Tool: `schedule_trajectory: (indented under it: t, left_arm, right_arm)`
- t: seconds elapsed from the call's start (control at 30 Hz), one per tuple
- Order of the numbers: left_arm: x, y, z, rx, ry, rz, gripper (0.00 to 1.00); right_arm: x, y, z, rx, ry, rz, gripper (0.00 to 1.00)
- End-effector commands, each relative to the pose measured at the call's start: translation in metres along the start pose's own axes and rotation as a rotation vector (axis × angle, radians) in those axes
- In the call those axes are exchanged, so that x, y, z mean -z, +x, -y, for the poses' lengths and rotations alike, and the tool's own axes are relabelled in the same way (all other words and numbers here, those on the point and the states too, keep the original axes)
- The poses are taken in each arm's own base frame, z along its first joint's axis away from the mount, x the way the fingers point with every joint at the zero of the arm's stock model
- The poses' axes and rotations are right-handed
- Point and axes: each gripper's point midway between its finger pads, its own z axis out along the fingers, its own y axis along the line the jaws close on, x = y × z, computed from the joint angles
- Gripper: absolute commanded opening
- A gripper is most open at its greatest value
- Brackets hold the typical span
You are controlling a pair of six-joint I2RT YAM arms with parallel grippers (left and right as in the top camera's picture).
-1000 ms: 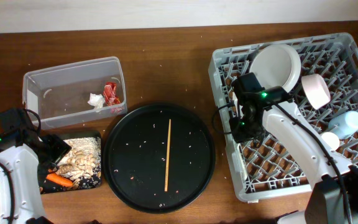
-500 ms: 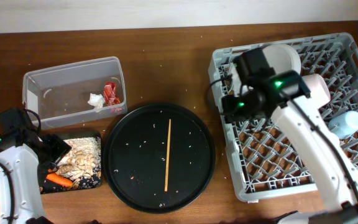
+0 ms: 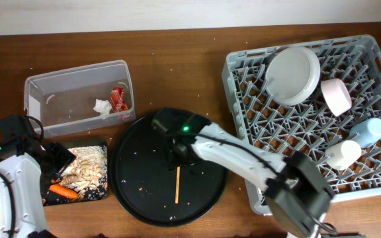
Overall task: Sort waste into correct bins and load items into the dishwasher rack
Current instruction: 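Reach the right gripper to the wooden chopstick on the round tray and grasp it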
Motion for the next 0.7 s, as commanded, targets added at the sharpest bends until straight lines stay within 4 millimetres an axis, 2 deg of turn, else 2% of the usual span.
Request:
schedule_trajectory:
  t: [0.0,0.1,0.17,0.2,0.37,0.4,0.67]
  left_arm:
    - [0.007,-0.005,0.002,-0.008,0.010,0.024,0.73]
    - [0.007,-0.005,0.002,-0.007,0.010,0.025,0.73]
    - [0.007,-0.005,0.002,-0.008,0.011,0.024,0.73]
    - [0.007,-0.005,0.002,-0.007,0.011,0.025,0.73]
    - [0.007,-0.005,0.002,-0.007,0.011,0.025,0.73]
    - [0.007,-0.005,0.002,-0.007,0.011,0.025,0.73]
    - [0.007,-0.005,0.002,-0.007,0.011,0.025,0.73]
  right_arm:
    - [-0.035,0.005,0.003,-0.077,0.083,-0.014,0.61]
    - [-0.051,0.009,0.007,-0.106,0.118,-0.034,0.61]
    - [-0.053,0.008,0.009,-0.105,0.128,-0.032,0.60]
    - [-0.053,0.006,0.012,-0.105,0.143,-0.018,0.56]
    - [-0.053,0.007,0.013,-0.102,0.146,-0.021,0.17]
    - [-0.053,0.008,0.014,-0.103,0.151,-0.027,0.06]
    - [-0.048,0.015,0.015,-0.108,0.155,-0.064,0.04]
